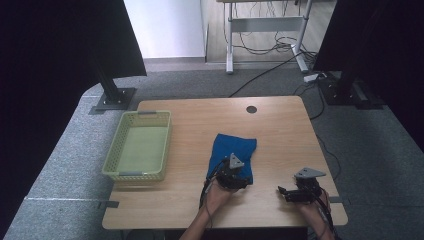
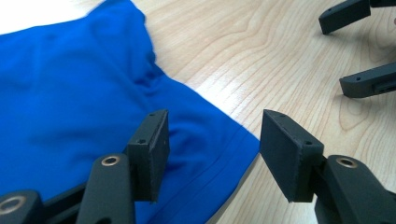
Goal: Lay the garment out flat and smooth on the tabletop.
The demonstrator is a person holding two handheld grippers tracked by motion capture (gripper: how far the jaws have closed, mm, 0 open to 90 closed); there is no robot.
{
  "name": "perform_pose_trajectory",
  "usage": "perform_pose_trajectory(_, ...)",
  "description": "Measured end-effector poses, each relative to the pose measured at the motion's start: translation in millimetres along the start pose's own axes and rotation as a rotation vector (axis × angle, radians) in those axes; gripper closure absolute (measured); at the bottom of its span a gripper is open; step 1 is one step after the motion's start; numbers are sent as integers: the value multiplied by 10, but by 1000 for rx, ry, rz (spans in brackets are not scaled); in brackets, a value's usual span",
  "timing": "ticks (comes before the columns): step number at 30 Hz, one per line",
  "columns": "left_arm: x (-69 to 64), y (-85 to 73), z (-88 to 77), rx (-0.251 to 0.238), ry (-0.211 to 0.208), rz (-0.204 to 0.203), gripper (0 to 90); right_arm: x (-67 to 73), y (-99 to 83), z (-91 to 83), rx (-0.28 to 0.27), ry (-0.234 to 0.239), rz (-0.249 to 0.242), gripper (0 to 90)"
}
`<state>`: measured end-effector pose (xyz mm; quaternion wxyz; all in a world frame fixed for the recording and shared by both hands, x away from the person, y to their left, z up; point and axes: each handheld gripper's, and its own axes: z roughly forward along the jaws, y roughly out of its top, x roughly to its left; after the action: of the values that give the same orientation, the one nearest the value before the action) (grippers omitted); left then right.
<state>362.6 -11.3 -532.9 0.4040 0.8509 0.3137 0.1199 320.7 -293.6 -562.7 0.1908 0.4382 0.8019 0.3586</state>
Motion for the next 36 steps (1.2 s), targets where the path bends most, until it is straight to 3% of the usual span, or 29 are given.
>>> perform_pose_trajectory(8,-65,-39,186,37,48,45,431,0,0,0,0,1,-1,106)
perform_pose_trajectory(11,-90,-31,186,53,84,87,481,1,0,0,0,1,-1,106)
perform_pose_trajectory(14,-97,-33,176,54,120,102,607,0,0,0,0,1,-2,106)
perform_pose_trajectory(17,-57,-45,152,37,100,67,785,1,0,0,0,1,-1,106)
perform_pose_trajectory(19,-33,-52,127,19,91,40,837,1,0,0,0,1,-1,106)
perform_pose_trajectory(23,24,5,-5,-28,70,-1,848,1,0,0,0,1,-1,106)
perform_pose_trajectory(29,217,83,-250,-84,100,-37,848,1,0,0,0,1,-1,106)
perform_pose_trajectory(36,451,-85,-319,-69,137,-95,847,1,0,0,0,1,-1,106)
